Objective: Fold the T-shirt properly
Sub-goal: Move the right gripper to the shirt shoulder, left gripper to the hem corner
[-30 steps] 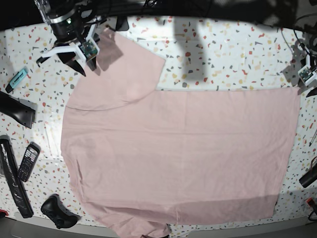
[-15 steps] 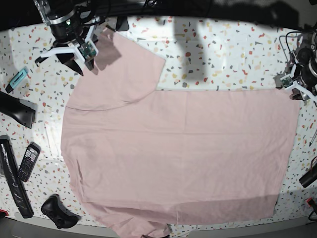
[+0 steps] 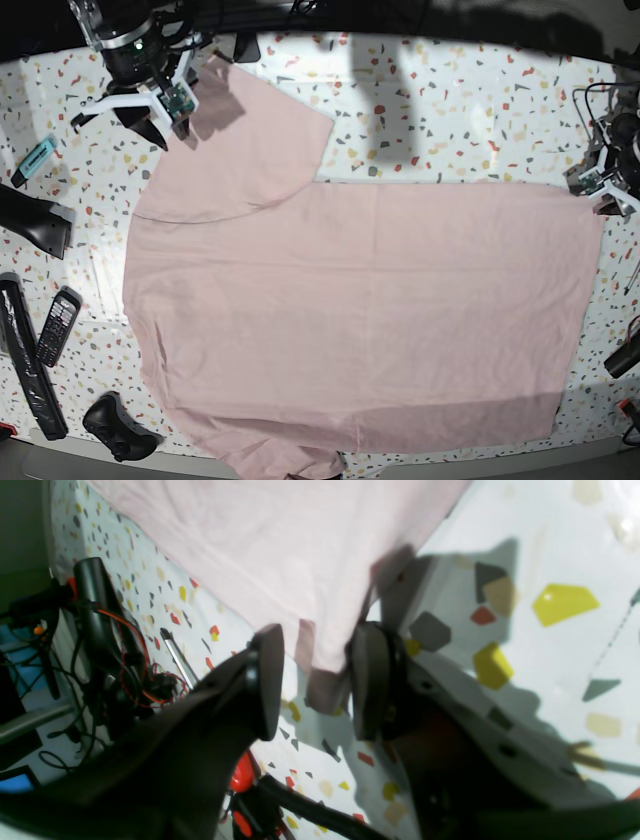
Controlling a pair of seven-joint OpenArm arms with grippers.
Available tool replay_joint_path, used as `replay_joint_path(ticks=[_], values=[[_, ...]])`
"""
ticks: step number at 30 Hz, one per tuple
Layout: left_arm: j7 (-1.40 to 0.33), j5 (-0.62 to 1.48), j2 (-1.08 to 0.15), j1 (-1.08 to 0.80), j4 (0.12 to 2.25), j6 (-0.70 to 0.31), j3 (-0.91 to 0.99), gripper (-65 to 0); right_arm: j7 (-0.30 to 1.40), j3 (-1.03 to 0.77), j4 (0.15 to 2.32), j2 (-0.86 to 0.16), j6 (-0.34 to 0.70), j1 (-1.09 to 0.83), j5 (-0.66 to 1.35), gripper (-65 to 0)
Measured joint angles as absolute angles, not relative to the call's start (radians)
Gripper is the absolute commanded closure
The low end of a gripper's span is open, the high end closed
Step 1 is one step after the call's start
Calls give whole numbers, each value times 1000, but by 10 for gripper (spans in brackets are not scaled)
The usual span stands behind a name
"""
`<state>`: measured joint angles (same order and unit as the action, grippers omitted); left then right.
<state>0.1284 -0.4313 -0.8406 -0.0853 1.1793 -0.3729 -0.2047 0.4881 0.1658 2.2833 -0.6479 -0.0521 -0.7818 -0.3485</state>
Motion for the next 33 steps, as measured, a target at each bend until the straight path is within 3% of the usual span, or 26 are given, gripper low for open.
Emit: replay_joint_path(ticks=[3,8,13,18,28,30,33], values=[[128,-466,-840,-85,1179,-370,-251,-178,521,166,2283,-648,-52,-781,-382,-150],[120,-536,-843,-85,1179,-358,-315,0,551,166,2283,-648,-52,-781,-402,-150],[121,-538,-843,-85,1179,-354,-317,0,554,166,2283,-648,-52,-781,-402,-154],[122,-538,-843,-85,1179,-355,-317,0,555,166,2266,-648,73,-781,-403,-236],[136,-538,-843,-84,1179,-354,-317,0,551,166,2192,-654,173,-756,-409,-238],[136,-538,-843,-84,1179,-354,-317,0,527,166,2157,-654,247,-755,-481,-238],[136,-538,-843,-84,1179,-354,-317,0,470,169,2077,-653,256,-756,-608,-238]])
